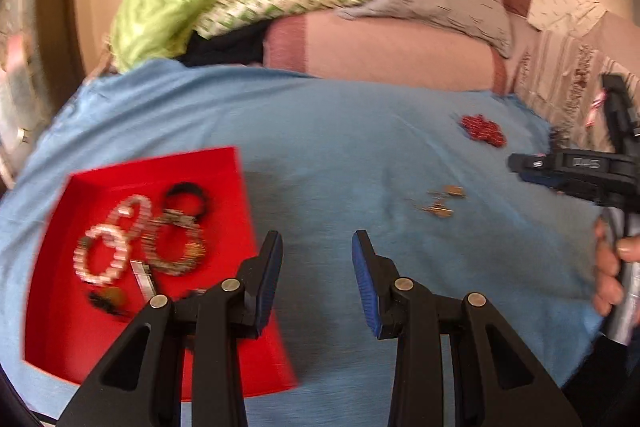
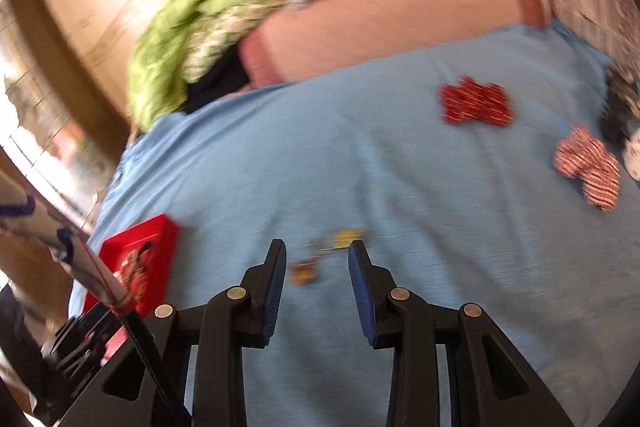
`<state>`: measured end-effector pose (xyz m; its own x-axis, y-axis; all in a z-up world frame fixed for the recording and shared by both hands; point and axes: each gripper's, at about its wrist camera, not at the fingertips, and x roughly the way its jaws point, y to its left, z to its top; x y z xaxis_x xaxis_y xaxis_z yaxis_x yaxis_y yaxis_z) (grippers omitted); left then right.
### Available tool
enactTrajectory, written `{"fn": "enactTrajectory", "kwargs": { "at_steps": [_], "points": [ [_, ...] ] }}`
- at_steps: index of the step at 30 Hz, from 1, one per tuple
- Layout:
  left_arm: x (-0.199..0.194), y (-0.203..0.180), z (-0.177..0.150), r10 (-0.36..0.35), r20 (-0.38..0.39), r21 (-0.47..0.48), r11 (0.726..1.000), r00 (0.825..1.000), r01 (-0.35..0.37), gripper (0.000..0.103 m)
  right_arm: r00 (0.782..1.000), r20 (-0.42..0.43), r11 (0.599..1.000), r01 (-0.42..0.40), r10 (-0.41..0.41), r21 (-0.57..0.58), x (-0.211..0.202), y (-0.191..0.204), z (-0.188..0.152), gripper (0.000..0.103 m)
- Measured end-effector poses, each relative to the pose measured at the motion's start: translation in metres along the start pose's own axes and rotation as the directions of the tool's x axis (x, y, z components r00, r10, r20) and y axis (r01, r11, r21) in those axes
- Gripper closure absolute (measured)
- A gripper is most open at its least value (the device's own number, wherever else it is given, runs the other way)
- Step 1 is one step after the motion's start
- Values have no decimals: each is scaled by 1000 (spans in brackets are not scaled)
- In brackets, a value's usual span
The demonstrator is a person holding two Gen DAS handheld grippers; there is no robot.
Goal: Organize jewelry
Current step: 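Grasp the gold tag chain with the right gripper while the left gripper grasps the shell pendant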
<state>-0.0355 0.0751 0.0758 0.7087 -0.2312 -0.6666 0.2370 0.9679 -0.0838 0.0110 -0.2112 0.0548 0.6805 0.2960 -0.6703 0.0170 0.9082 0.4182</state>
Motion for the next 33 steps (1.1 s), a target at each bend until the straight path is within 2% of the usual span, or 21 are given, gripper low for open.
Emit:
{"fn": "enactTrajectory", "kwargs": {
  "at_steps": [4, 8, 12, 15, 19, 23, 24, 25, 27, 30, 33],
  "points": [
    [21, -27, 8, -96, -30, -33, 995, 995, 95, 68, 998, -64, 998, -9, 13, 61, 19, -34, 7, 68],
    [47, -41, 12, -160, -71, -77, 985, 985, 154, 68, 994, -107, 1000, -5, 7, 18, 39, -38, 7, 68],
    [58, -37, 14, -135, -93, -80, 989, 986, 128, 68, 992, -129, 998, -21, 12, -64, 59, -27, 10, 68],
    [60, -28, 15, -117, -95, -90, 990, 989, 109, 68, 989, -138, 986, 21, -45, -167, 77, -15, 9, 68],
    [64, -27, 14, -119, -118, -91, 990, 986, 108, 68, 985, -164, 975, 17, -55, -223, 94, -5, 7, 65],
    [63, -29, 13, -124, -121, -74, 991, 985, 115, 68, 981, -127, 918, 87, -147, -387, 102, 19, -1, 65],
    [63, -29, 14, -124, -122, -74, 991, 985, 116, 68, 979, -125, 904, 94, -160, -418, 103, 22, -3, 68],
    [63, -29, 14, -124, -123, -75, 990, 985, 116, 68, 977, -119, 889, 107, -177, -446, 104, 25, -4, 76],
    [64, -29, 14, -123, -125, -73, 991, 985, 115, 68, 976, -116, 881, 114, -186, -459, 103, 26, -4, 76],
    [64, -31, 15, -135, -124, -76, 989, 983, 126, 68, 977, -122, 902, 107, -173, -419, 98, 18, 0, 76],
    [68, -35, 18, -162, -127, -89, 984, 979, 152, 68, 989, -69, 945, 101, -128, -310, 73, 1, 15, 76]
  ]
}}
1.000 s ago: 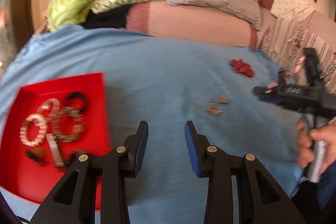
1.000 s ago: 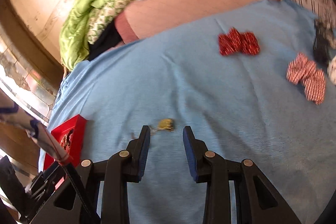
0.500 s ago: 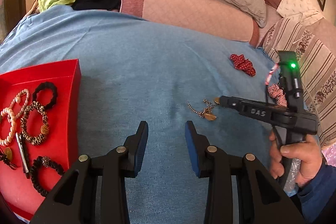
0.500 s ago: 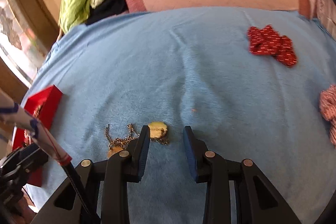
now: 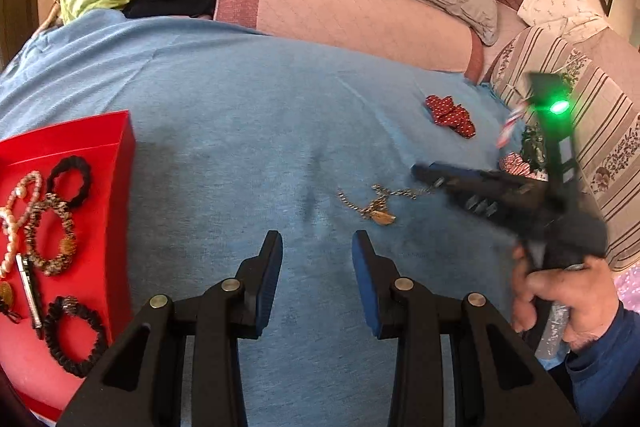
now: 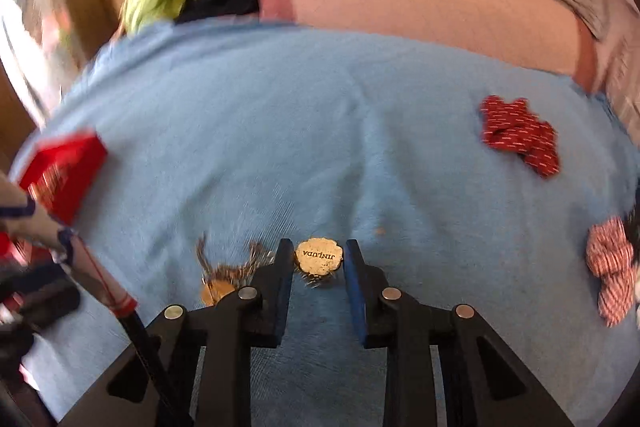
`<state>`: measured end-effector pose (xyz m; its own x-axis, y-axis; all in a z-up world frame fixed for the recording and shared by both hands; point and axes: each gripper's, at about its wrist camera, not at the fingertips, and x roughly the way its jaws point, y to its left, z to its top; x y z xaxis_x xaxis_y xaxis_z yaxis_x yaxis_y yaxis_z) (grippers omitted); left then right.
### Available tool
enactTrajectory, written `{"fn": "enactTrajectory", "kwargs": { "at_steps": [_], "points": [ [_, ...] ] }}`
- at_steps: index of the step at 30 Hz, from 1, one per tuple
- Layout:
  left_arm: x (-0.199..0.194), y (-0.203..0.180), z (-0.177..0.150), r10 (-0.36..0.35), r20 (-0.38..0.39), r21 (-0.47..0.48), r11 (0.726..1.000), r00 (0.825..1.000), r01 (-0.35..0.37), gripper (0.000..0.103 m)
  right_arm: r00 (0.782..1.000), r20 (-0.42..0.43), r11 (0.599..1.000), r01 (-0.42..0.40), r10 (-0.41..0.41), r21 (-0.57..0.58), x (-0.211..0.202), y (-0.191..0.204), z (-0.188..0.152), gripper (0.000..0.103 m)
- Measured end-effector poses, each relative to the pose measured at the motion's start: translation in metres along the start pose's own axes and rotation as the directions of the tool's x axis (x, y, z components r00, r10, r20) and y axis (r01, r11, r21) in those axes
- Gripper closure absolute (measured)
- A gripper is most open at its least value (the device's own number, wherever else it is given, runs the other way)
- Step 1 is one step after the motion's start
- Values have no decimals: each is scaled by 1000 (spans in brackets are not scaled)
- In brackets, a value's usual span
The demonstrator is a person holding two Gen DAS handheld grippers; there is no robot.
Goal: Organize jewelry
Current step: 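Grasp the gold tag chain with the right gripper while the left gripper grasps the shell pendant, then carry both chains into the red tray and open both grippers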
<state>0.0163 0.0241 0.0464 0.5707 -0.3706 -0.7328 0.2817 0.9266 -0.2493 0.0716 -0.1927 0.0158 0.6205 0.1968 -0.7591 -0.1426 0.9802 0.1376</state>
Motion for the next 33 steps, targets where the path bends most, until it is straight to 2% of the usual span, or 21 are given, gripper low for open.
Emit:
{"fn": "enactTrajectory", "kwargs": {
  "at_steps": [3, 5, 8, 12, 17, 21, 25, 31, 33],
  "points": [
    [10, -7, 2, -18, -22, 2, 1000, 1000, 19, 68, 994, 104, 993, 23, -35, 114, -33, -26, 4, 76],
    [20, -15, 3, -28, -41, 25, 999, 999, 29, 68, 980, 184, 981, 37, -72, 189, -57, -43, 5, 76],
    [34, -28, 4, -37, -60, 63, 997, 998, 41, 68, 967, 245, 971, 3, -63, 238, -76, -55, 5, 76],
    [54, -46, 8, -30, -70, 110, 993, 997, 38, 68, 971, 240, 965, -45, -19, 258, -74, -56, 7, 76],
    [79, -63, 11, 11, -76, 150, 989, 997, 1, 69, 974, 224, 966, -74, 17, 246, -63, -46, 11, 76],
    [90, -66, 15, 63, -82, 153, 987, 995, -50, 84, 976, 216, 967, -93, 41, 239, -61, -44, 11, 76],
    [84, -66, 15, 69, -57, 160, 985, 996, -59, 84, 976, 213, 969, -103, 54, 226, -60, -41, 10, 76],
    [53, -65, 23, 42, 40, 175, 983, 998, -48, 84, 972, 221, 969, -126, 78, 214, -63, -39, 12, 76],
    [41, -62, 26, 35, 60, 169, 985, 998, -45, 84, 969, 225, 964, -156, 107, 216, -67, -39, 12, 76]
  ]
}}
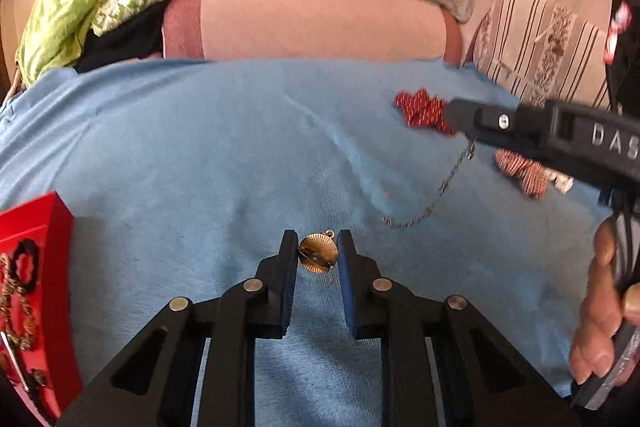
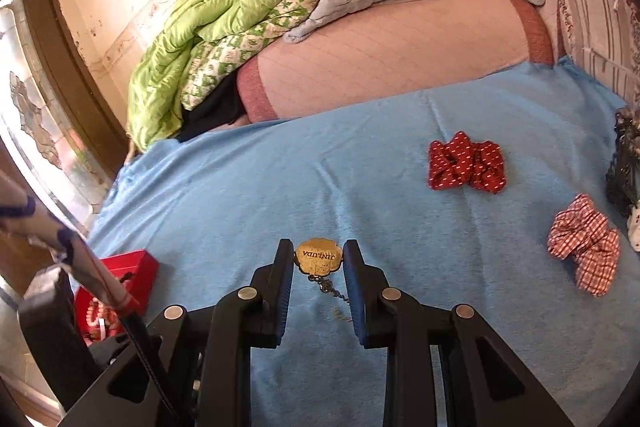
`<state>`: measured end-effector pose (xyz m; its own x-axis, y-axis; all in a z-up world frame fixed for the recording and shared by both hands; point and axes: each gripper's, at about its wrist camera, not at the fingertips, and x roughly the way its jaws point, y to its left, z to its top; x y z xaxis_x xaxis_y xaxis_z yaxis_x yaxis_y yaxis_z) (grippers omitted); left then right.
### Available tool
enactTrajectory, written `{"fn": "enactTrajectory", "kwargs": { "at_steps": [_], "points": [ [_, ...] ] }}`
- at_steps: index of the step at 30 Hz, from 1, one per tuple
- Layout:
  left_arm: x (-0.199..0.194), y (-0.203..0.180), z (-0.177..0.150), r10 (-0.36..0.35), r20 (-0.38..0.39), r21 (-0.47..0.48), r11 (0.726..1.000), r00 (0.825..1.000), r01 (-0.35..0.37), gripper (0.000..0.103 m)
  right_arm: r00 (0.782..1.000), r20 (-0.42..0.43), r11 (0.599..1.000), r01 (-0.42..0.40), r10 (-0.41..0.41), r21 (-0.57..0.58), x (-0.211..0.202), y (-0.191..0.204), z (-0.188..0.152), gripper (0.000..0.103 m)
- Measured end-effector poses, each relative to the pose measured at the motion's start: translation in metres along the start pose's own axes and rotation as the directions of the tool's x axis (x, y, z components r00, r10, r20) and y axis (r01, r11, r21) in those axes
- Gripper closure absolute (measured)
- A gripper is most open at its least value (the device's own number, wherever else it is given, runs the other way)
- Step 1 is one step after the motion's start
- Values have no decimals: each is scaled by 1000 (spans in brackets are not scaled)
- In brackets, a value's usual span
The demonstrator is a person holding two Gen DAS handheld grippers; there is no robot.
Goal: Organize jewelry
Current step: 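Carry both chains into the red tray and open both grippers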
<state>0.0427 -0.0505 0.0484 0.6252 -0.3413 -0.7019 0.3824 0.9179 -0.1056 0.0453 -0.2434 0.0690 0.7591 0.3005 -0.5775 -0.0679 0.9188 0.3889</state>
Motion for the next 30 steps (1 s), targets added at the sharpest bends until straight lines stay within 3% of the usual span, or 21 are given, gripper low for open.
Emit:
{"fn": "enactTrajectory", "kwargs": {
  "at_steps": [10, 18, 30],
  "points": [
    [-56, 17, 11, 19, 90, -21, 1000, 996, -18, 84, 994, 69, 993, -84, 89, -78, -36, 43, 4, 76],
    [-105, 51, 1, 41, 122, -108, 994, 992, -28, 84, 982, 76, 979, -164, 174, -124, -57, 82, 6, 76],
    [-176, 111, -19, 146, 148, -193, 974, 978, -116, 84, 951, 2, 929, -302, 310, -213, -64, 163, -5, 76]
  ]
}}
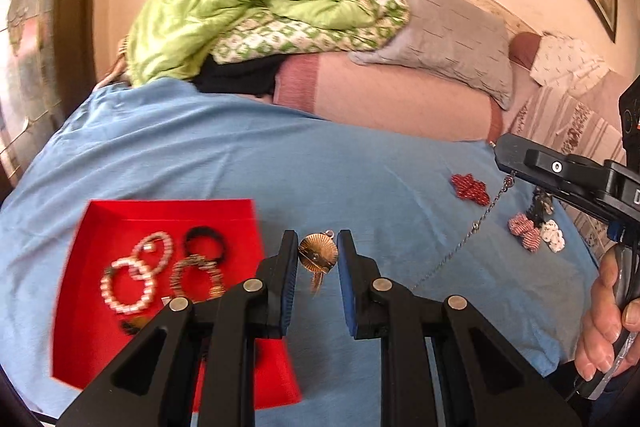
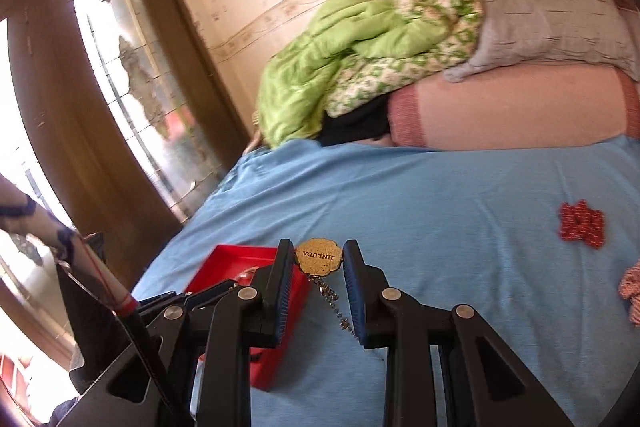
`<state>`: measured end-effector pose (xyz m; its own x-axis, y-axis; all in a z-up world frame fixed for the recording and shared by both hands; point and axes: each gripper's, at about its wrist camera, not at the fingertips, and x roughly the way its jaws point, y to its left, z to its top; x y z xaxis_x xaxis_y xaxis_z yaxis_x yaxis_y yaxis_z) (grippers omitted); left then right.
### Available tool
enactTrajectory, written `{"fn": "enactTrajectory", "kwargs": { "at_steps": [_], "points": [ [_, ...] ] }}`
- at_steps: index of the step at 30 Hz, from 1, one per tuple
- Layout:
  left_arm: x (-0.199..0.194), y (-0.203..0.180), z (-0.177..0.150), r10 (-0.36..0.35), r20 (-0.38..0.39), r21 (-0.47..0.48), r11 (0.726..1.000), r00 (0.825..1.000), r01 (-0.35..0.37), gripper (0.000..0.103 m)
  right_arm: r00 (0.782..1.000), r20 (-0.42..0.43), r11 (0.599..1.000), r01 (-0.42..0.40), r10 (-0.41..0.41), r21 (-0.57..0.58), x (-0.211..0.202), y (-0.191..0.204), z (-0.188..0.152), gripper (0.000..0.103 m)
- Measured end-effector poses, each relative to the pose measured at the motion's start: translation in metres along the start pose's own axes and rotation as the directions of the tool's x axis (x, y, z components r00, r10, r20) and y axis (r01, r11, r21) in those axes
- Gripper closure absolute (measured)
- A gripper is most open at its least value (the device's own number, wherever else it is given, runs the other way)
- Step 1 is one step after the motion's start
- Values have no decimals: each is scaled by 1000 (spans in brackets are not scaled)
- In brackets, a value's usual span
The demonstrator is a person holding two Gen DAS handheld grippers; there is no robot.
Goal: Organize jewelry
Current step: 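Carry both chains into the red tray and open both grippers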
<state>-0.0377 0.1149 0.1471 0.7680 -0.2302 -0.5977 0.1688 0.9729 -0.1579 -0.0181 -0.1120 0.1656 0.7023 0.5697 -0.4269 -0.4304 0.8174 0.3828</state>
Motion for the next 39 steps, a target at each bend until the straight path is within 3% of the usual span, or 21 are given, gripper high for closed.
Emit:
{"fn": "enactTrajectory", "kwargs": {
  "at_steps": [10, 22, 29, 39],
  "points": [
    [-40, 63, -3, 110, 28, -54, 993, 994, -109, 84, 989, -76, 987, -131, 125, -88, 37, 77, -2, 76],
    [-57, 121, -21, 186, 12, -114, 976, 982, -183, 84, 958, -198, 971, -225, 205, -84, 95, 130, -26, 76],
    [-42, 145, -43, 191, -39, -155, 969, 981, -195, 84, 940, -270, 969, -237, 209, -74, 123, 141, -47, 76],
    [-13, 161, -75, 200, -120, -179, 959, 972, -219, 84, 904, -398, 979, -193, 153, -62, 172, 132, -93, 76]
  ]
}}
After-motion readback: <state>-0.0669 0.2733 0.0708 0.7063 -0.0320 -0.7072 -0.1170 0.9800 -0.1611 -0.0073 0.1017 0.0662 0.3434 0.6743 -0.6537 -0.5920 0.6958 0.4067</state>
